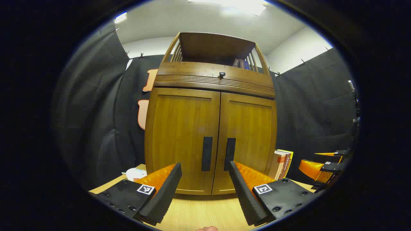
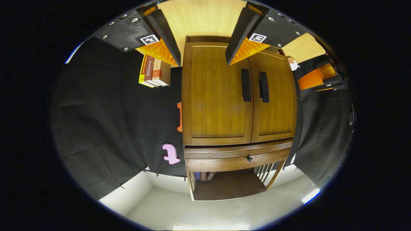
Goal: Open the right door of the double-door shoe cabinet with the right hand, and open the left door with the left hand.
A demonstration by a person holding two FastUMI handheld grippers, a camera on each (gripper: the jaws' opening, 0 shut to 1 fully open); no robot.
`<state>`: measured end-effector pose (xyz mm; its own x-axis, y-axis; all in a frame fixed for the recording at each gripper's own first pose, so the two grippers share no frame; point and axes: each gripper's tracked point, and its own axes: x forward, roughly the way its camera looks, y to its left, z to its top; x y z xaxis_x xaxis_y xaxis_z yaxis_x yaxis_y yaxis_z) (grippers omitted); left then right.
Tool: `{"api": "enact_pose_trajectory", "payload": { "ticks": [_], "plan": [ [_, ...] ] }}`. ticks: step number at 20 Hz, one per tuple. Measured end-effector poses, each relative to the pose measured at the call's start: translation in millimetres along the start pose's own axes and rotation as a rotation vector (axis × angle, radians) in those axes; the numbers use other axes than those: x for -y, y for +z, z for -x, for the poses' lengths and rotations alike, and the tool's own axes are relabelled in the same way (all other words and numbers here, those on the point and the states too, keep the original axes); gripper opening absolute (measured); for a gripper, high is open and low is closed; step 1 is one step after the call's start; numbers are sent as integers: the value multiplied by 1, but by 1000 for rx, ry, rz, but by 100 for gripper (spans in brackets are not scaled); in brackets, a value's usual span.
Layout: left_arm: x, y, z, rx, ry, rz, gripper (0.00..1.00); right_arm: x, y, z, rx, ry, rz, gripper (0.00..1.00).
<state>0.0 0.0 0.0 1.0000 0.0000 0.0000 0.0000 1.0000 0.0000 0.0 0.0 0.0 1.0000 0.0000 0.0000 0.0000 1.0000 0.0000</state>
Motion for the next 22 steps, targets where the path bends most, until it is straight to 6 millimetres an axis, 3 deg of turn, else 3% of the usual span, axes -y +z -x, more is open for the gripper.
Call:
{"api": "enact_pose_trajectory", "payload": {
  "ticks": [1,10,13,15,16,22],
  "plan": [
    [-1,1,1,-1,2,1,93,0,0,0,-1,-2,-4,86],
    [-6,0,3,-3,11,-12,96,-1,-8,5,-27,-3,-13,86],
    [-9,-1,4,-3,17,-9,94,-3,-6,8,-27,-4,-9,86],
    [-9,-1,4,-4,16,-1,99,-3,-4,9,-24,-6,0,86],
    [-9,-1,4,-4,15,-1,93,-3,-4,10,-22,-6,0,86],
    [-14,1,4,1,25,13,96,-1,5,13,-1,-16,7,86]
  ]
}}
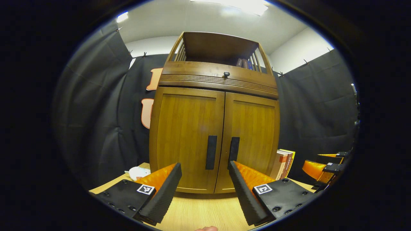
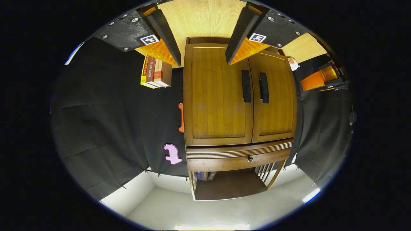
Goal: Open the right door of the double-door shoe cabinet with the right hand, and open the left door with the left hand.
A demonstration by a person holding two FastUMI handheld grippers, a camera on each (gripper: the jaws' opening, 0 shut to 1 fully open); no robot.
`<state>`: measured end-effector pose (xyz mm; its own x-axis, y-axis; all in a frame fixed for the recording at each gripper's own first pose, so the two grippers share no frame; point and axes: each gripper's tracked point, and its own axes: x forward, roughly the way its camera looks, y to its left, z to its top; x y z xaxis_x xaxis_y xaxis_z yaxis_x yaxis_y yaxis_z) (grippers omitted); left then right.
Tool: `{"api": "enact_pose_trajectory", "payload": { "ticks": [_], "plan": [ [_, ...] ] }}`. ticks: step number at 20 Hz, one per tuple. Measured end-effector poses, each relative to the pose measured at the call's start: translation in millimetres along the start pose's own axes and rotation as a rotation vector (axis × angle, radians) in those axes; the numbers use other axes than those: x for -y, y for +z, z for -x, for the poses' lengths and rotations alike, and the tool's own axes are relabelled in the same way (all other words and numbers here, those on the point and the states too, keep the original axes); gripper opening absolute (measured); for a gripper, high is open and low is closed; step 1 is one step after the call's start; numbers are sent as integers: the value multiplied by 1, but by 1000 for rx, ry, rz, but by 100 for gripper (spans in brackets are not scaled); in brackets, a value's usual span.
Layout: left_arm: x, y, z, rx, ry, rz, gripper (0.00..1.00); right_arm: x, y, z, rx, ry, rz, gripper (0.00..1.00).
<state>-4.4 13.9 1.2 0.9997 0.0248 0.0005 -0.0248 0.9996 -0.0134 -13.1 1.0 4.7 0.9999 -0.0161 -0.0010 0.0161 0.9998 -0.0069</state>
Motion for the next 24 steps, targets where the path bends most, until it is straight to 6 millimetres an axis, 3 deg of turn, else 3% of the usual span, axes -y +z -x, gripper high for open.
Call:
{"api": "enact_pose_trajectory", "payload": {
  "ticks": [2,5,9,13,17,18,20,22,24],
  "plan": [
    [-2,0,1,-3,5,3,99,0,1,-1,2,1,-2,86],
    [-3,-4,3,-15,12,3,96,-1,4,-4,10,9,-12,86],
    [-8,-1,4,-9,28,-14,97,-17,16,-24,32,62,-24,89],
    [-13,2,9,1,45,-30,99,-45,35,-58,67,142,-9,89],
    [-20,2,15,2,64,-33,93,-86,47,-92,74,268,-5,83],
    [-21,3,16,0,72,-32,96,-96,46,-100,70,290,3,86],
    [-24,2,19,0,79,-28,93,-114,38,-114,50,324,9,90],
    [-28,1,23,1,90,-22,96,-132,30,-132,24,349,-1,83],
    [-32,0,26,3,104,-11,93,-144,17,-159,1,340,6,86]
  ]
}}
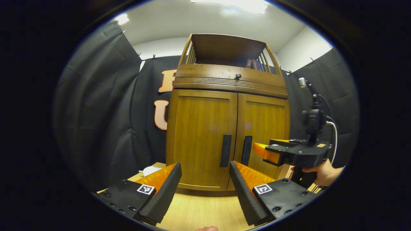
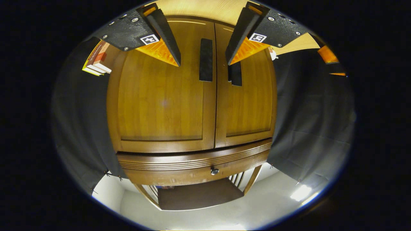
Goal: Open the right door of the double-door shoe cabinet with the right hand, and open the left door with the left hand.
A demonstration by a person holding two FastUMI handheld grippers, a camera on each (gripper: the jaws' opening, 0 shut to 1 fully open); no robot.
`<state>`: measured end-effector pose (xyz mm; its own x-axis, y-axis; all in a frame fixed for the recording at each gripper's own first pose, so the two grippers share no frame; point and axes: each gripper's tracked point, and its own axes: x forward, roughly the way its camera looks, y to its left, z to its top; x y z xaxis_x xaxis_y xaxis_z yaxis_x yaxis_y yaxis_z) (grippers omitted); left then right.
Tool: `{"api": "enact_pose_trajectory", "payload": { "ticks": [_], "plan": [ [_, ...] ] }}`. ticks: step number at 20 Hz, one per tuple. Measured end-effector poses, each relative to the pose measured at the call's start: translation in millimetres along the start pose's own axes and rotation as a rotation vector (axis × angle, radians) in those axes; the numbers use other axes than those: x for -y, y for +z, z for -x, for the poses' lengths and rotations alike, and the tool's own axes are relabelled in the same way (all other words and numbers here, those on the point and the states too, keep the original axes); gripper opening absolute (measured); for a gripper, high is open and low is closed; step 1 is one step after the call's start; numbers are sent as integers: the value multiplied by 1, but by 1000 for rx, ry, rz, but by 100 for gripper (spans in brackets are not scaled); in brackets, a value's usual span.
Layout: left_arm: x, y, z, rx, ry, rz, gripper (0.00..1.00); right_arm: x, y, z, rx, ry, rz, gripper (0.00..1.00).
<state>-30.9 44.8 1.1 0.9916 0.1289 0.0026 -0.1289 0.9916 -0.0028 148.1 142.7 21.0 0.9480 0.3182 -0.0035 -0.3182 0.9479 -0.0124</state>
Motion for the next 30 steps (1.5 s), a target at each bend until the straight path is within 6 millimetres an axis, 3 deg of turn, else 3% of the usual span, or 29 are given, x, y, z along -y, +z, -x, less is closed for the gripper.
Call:
{"api": "enact_pose_trajectory", "payload": {
  "ticks": [3,4,8,9,10,13,14,16,18,20,21,22,25,26,30],
  "plan": [
    [-11,0,1,3,26,4,93,0,-23,-38,-59,-31,3,86],
    [-17,0,1,5,41,0,99,3,-29,-45,-75,-42,1,87],
    [-34,-1,3,4,80,-10,95,1,-41,-63,-98,-50,-32,89],
    [-38,0,4,5,88,-15,94,0,-45,-66,-105,-47,-45,86],
    [-41,0,4,6,94,-20,94,1,-47,-68,-112,-55,-54,89],
    [-40,1,4,11,89,-17,94,2,-54,-79,-136,-64,-85,79],
    [-39,1,3,9,85,-20,96,5,-58,-81,-147,-80,-93,80],
    [-40,2,2,10,85,-29,96,4,-58,-83,-134,-83,-98,62],
    [-37,0,0,6,80,-27,93,-2,-63,-85,-131,-66,-83,55],
    [-35,0,-2,-1,67,-29,94,-8,-82,-81,-177,-53,-64,36],
    [-34,0,-3,-1,64,-31,96,-7,-79,-85,-156,-54,-59,32],
    [-33,1,-4,-2,62,-33,94,-6,-82,-83,-170,-54,-77,35],
    [-28,-1,-4,-7,52,-27,96,-8,-82,-83,-167,-25,-119,29],
    [-25,-1,-4,-8,48,-25,93,-8,-82,-82,-172,-23,-128,28],
    [-16,1,-3,-1,35,-23,96,-9,-80,-68,-175,-22,-94,27]
  ]
}}
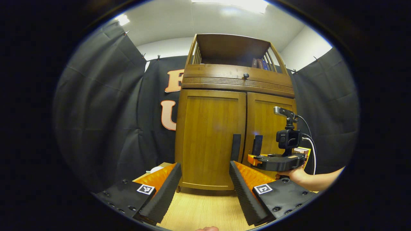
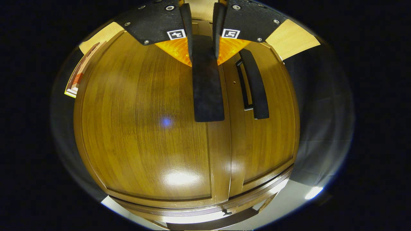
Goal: Open the right door of the double-door shoe cabinet with the right hand, and open the left door with the left hand.
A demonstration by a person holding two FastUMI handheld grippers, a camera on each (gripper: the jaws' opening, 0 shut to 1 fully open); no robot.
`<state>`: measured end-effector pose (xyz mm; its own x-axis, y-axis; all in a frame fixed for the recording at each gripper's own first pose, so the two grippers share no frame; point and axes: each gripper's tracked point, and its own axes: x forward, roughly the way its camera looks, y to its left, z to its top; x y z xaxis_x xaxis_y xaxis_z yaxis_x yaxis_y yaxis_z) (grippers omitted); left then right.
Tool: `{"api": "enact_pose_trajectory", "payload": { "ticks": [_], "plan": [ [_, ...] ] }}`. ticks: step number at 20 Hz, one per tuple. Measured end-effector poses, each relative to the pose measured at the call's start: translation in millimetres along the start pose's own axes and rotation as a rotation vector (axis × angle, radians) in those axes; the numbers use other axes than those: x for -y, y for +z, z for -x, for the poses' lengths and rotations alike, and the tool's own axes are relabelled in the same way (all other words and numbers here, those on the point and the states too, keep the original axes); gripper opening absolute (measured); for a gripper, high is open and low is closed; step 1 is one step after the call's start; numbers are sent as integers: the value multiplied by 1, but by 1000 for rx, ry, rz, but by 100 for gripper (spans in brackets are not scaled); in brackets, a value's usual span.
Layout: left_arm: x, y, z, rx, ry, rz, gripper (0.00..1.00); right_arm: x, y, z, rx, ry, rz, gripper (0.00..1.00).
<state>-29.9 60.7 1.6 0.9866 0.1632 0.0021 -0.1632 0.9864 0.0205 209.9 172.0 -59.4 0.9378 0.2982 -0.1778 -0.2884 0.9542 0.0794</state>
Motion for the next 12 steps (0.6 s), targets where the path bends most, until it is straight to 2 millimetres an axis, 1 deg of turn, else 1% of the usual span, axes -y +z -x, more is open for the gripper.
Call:
{"api": "enact_pose_trajectory", "payload": {
  "ticks": [3,4,5,6,7,9,11,12],
  "plan": [
    [4,-4,2,-10,-2,6,96,-3,-3,22,8,31,-19,27],
    [6,-4,4,-12,-2,9,94,-3,-4,30,12,40,-15,27],
    [8,-4,5,-14,-3,11,94,-2,-4,38,14,46,-11,27],
    [9,-5,5,-16,-5,11,94,-2,-4,46,18,48,-15,30],
    [10,-5,5,-18,-6,8,94,-1,-5,57,27,49,-17,27],
    [12,-5,6,-17,-8,5,94,1,-7,79,38,58,-9,27],
    [14,-6,7,-22,-15,5,94,5,-7,97,36,60,-8,27],
    [17,-6,7,-23,-19,5,93,7,-6,102,35,60,-10,27]
  ]
}}
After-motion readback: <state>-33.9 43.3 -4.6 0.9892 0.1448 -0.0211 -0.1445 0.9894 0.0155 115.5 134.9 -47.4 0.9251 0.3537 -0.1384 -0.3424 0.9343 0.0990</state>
